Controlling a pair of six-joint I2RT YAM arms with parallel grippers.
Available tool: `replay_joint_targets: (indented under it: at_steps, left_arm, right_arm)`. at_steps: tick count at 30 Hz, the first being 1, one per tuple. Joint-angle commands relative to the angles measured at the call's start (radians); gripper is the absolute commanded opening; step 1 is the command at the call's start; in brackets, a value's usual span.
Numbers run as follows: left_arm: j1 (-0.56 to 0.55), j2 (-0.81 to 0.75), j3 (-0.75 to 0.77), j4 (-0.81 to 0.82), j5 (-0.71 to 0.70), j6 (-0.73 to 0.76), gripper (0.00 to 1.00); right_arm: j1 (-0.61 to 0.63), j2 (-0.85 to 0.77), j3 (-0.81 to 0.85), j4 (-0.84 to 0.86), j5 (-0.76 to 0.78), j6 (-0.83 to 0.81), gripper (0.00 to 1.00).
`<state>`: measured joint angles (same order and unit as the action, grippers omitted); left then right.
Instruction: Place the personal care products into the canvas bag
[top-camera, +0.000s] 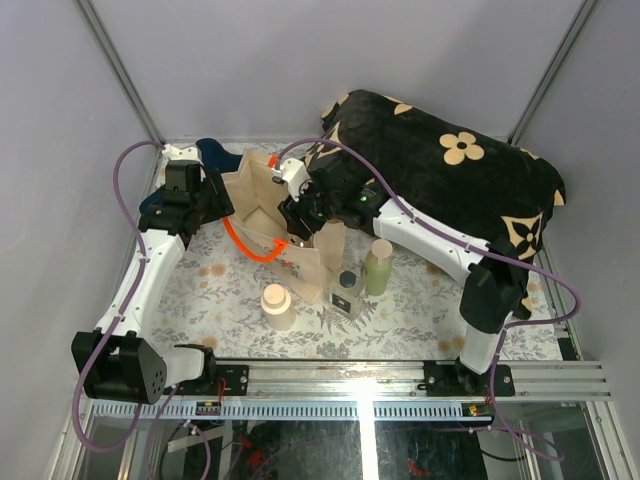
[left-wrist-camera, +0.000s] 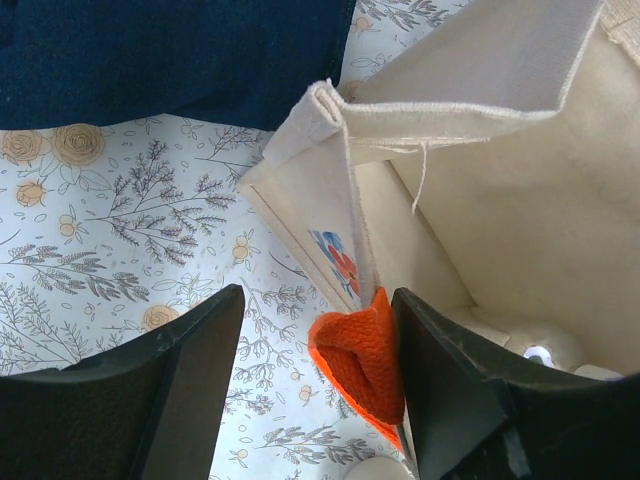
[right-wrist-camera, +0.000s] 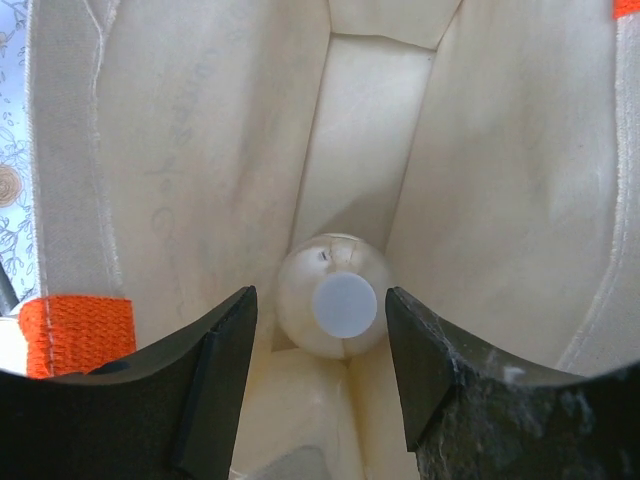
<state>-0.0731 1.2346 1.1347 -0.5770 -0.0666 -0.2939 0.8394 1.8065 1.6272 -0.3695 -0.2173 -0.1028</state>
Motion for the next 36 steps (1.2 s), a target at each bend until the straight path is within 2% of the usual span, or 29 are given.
replay_joint_targets:
  at_steps: [1,5,6,9,11,16,19,23,28,36]
  left_arm:
    - [-0.001,-0.009,0.027,0.009,0.014,0.019,0.6]
    - [-0.001,-0.004,0.032,0.009,0.014,0.021,0.59]
    - [-0.002,-0.004,0.031,0.009,0.014,0.021,0.58]
    - [-0.002,-0.003,0.035,0.008,0.016,0.019,0.55]
    - [-0.002,-0.001,0.035,0.009,0.016,0.019,0.52]
    - [-0.002,0.003,0.043,0.008,0.013,0.02,0.25]
    - [-0.001,0.006,0.043,0.008,0.008,0.013,0.15]
    - [-0.002,0.014,0.042,0.011,0.02,0.01,0.13]
    - [-0.001,0.016,0.041,0.024,0.036,0.013,0.13]
    - [-0.001,0.023,0.038,0.028,0.05,0.023,0.13]
  right_arm:
    - [0.01,-0.03,0.06,-0.014,0.05,-0.01,0.61]
    - [0.011,-0.095,0.112,-0.03,0.157,0.047,0.62]
    - [0.01,-0.119,0.119,-0.031,0.194,0.065,0.63]
    - [0.007,-0.196,0.123,-0.054,0.333,0.111,0.78]
    - [-0.012,-0.204,0.167,-0.152,0.439,0.155,0.8]
    - [-0.104,-0.236,0.21,-0.404,0.493,0.313,0.81]
    - [-0.151,-0.253,0.226,-0.583,0.503,0.412,0.82]
    - [-0.175,-0.292,0.13,-0.706,0.483,0.522,0.83]
    - [-0.189,-0.347,-0.051,-0.67,0.369,0.622,0.83]
    - [-0.189,-0.329,-0.141,-0.652,0.292,0.653,0.81]
